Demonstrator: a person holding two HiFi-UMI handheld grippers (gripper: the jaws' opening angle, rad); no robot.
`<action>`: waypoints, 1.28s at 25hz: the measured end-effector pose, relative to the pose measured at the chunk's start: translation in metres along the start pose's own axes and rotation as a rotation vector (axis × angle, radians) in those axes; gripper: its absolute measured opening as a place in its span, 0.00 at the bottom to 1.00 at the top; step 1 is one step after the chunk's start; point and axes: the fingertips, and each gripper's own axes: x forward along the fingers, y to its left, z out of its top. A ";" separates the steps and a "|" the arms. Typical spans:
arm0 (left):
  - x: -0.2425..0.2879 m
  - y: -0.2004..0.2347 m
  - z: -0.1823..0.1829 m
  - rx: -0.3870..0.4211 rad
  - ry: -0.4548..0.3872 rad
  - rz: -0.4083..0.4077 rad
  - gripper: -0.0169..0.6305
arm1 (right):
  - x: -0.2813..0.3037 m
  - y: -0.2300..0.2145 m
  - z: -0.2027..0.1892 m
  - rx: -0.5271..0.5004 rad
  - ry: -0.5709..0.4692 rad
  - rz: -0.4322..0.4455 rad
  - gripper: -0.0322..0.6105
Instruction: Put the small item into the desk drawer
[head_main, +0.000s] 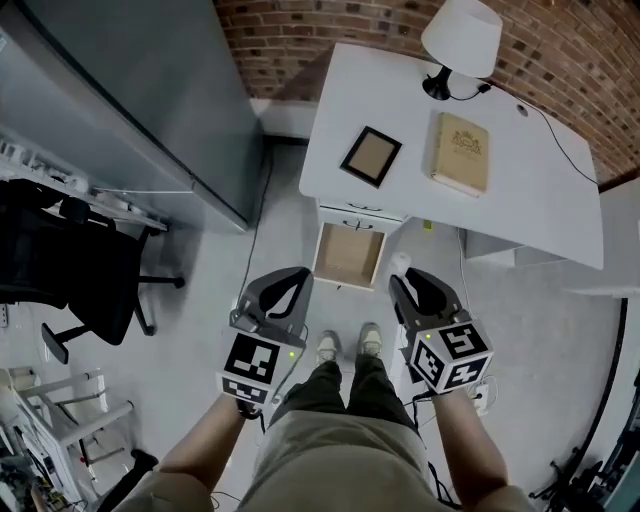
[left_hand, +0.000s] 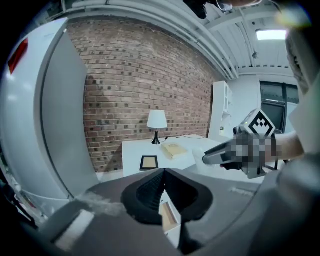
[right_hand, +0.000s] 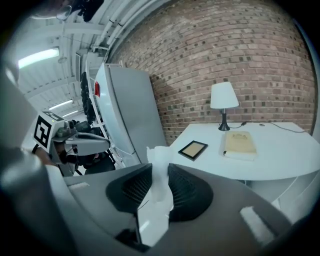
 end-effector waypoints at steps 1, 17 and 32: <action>0.009 0.003 -0.006 -0.003 0.012 0.005 0.03 | 0.010 -0.007 -0.008 0.014 0.017 0.002 0.21; 0.146 0.022 -0.156 -0.134 0.163 0.040 0.03 | 0.164 -0.098 -0.151 -0.009 0.280 0.092 0.21; 0.248 0.030 -0.336 -0.192 0.244 0.023 0.03 | 0.277 -0.141 -0.337 -0.167 0.501 0.121 0.22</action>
